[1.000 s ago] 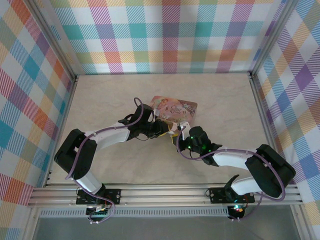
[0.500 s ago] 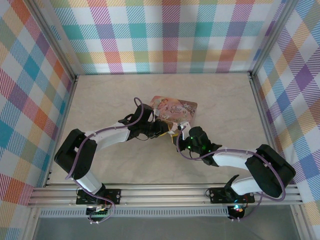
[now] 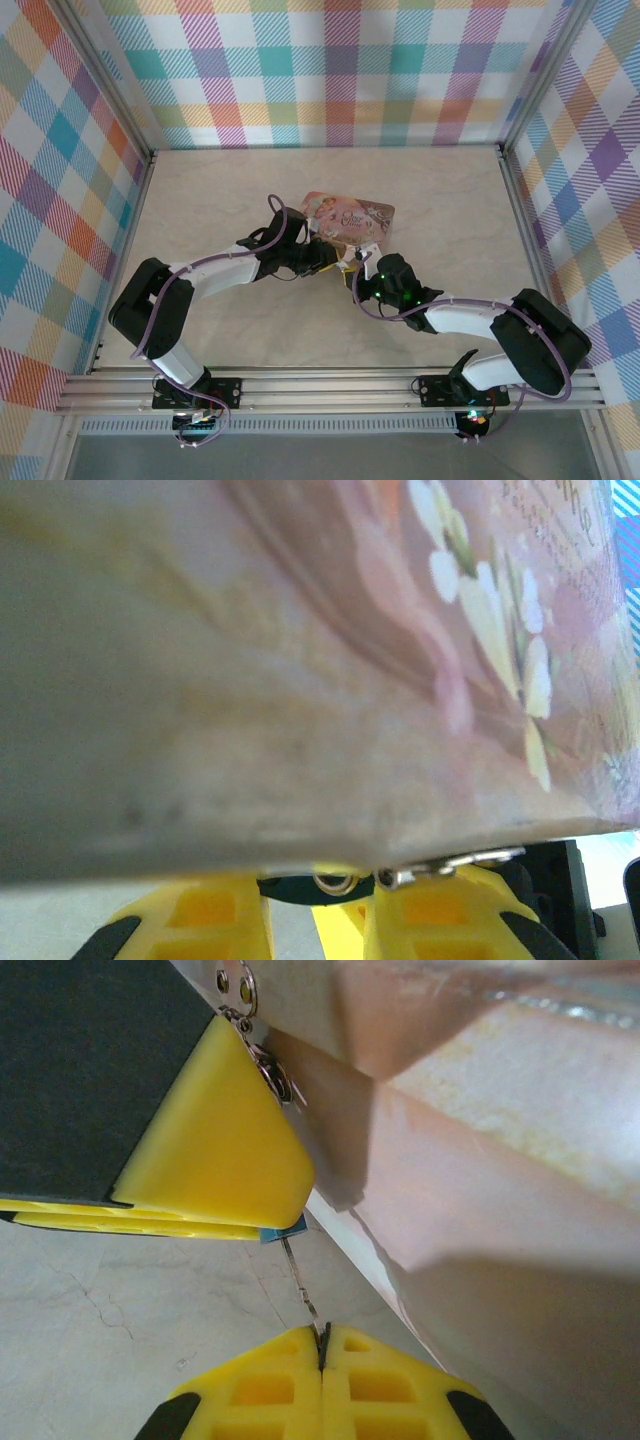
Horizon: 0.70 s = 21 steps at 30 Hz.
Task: Unlock the padlock with the key
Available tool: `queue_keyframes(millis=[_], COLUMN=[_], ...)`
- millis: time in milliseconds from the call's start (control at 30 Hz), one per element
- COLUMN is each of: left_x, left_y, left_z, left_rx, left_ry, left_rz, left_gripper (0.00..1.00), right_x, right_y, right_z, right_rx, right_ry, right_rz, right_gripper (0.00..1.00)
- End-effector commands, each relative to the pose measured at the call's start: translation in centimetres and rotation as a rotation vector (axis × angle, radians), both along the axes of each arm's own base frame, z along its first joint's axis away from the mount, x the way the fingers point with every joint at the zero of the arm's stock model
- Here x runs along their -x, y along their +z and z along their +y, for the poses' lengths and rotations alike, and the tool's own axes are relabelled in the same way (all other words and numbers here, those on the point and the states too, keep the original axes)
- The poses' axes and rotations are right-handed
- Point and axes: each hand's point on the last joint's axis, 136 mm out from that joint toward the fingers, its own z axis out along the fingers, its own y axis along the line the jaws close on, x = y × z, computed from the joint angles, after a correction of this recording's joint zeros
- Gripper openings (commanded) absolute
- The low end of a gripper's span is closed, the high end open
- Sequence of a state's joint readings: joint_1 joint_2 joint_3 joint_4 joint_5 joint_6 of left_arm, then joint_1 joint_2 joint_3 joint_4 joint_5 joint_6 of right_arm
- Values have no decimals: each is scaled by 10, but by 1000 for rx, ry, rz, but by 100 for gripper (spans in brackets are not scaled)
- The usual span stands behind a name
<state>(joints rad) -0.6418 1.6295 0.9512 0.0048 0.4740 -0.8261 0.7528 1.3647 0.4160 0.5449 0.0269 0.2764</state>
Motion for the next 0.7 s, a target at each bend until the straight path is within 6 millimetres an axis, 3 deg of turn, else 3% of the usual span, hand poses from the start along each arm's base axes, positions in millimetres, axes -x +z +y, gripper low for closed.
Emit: queue_keyframes(millis=[0, 667], left_x=[5, 6], left_y=[15, 15], left_z=[-15, -15], left_rx=[50, 53], left_ry=[-40, -44], left_rz=[-3, -2], left_gripper=[10, 10], right_x=[-8, -10], right_y=[21, 29], right_z=[4, 4], right_rx=[-58, -90], right_ry=[-22, -33], right_rz=[-55, -87], right_gripper=[2, 2])
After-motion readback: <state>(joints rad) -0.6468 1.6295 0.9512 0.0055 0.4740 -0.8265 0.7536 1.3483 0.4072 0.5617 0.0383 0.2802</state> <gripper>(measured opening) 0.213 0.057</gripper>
